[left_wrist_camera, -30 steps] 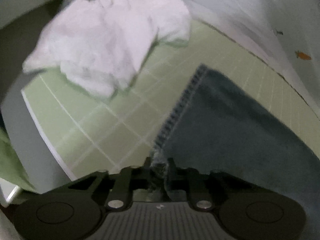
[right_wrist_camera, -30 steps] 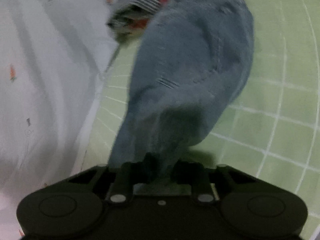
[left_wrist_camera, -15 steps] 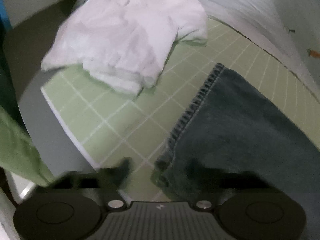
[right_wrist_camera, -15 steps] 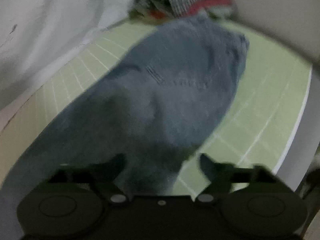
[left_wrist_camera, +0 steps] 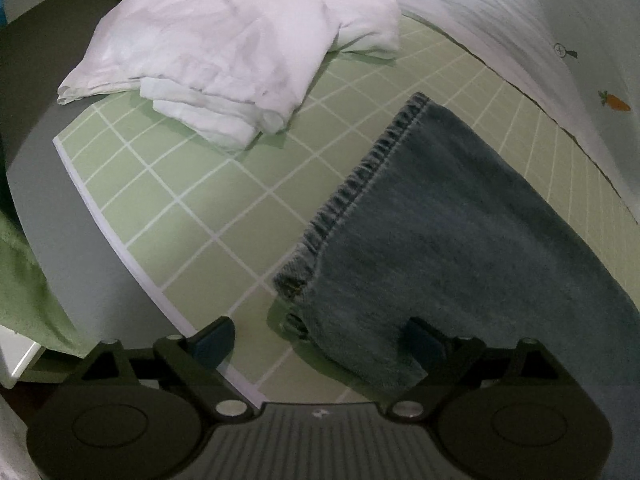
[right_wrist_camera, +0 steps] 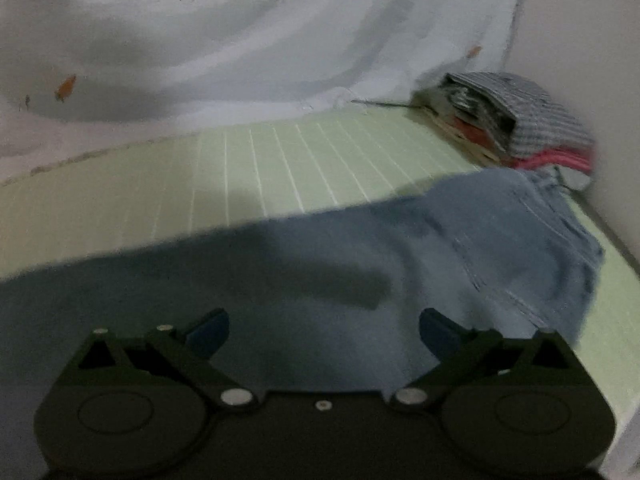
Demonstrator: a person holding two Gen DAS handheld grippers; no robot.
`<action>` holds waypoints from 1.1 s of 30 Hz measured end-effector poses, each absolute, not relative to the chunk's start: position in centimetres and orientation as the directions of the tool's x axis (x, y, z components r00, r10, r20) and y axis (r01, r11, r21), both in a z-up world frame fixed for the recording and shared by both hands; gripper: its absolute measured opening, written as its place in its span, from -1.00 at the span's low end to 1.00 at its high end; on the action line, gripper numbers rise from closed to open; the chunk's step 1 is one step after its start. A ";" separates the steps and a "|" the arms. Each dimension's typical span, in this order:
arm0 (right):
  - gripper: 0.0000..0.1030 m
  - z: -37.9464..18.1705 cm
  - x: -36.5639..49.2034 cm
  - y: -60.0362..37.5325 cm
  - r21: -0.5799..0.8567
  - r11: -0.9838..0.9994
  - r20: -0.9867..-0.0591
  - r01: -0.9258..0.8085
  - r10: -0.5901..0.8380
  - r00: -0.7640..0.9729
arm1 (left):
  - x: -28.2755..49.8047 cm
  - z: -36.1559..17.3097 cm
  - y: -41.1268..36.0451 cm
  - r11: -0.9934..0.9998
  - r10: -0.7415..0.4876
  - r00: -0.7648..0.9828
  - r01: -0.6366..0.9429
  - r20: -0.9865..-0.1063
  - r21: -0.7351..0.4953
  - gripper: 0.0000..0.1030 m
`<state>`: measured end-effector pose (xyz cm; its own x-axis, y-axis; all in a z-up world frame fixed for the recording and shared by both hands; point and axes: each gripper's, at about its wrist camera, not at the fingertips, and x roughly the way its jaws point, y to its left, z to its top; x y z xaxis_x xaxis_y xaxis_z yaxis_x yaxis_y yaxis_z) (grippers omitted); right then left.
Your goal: Fold clothes
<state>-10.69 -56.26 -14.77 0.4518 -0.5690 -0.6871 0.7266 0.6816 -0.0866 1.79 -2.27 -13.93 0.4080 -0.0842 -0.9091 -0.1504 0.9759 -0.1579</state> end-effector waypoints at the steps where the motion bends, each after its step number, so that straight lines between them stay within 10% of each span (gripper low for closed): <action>1: 0.99 -14.8 -10.2 -57.1 -0.086 0.682 -0.680 0.726 -0.573 0.458 | 1.8 -13.9 -2.2 0.975 -0.084 0.409 -0.153 -0.909 -0.160 0.78; 11: 0.59 -16.5 -7.8 -67.1 0.028 0.453 -0.701 0.891 -0.626 0.341 | 1.8 -14.0 -2.8 0.980 -0.038 0.401 -0.164 -0.915 -0.113 0.80; 14: 0.23 -17.5 -8.3 -69.1 0.086 0.385 -0.733 0.919 -0.601 0.320 | 1.8 -14.0 -2.9 0.976 -0.024 0.396 -0.188 -0.918 -0.106 0.80; 16: -0.78 -17.4 -8.9 -69.3 0.131 0.387 -0.719 0.913 -0.596 0.356 | 1.9 -14.1 -2.9 0.974 -0.015 0.393 -0.203 -0.919 -0.103 0.80; 22: -0.95 -14.9 -9.5 -69.7 0.176 0.447 -0.649 0.877 -0.617 0.445 | 2.1 -14.3 -3.4 0.973 0.007 0.388 -0.217 -0.922 -0.083 0.86; 27: -0.76 -16.2 -7.1 -71.0 0.117 0.527 -0.668 0.842 -0.585 0.459 | 2.2 -14.6 -3.9 0.975 0.022 0.382 -0.211 -0.924 -0.064 0.89; 33: 0.96 -17.2 -6.7 -66.8 0.047 0.629 -0.721 0.776 -0.515 0.462 | 2.0 -14.6 -4.0 0.967 0.019 0.387 -0.241 -0.922 -0.081 0.93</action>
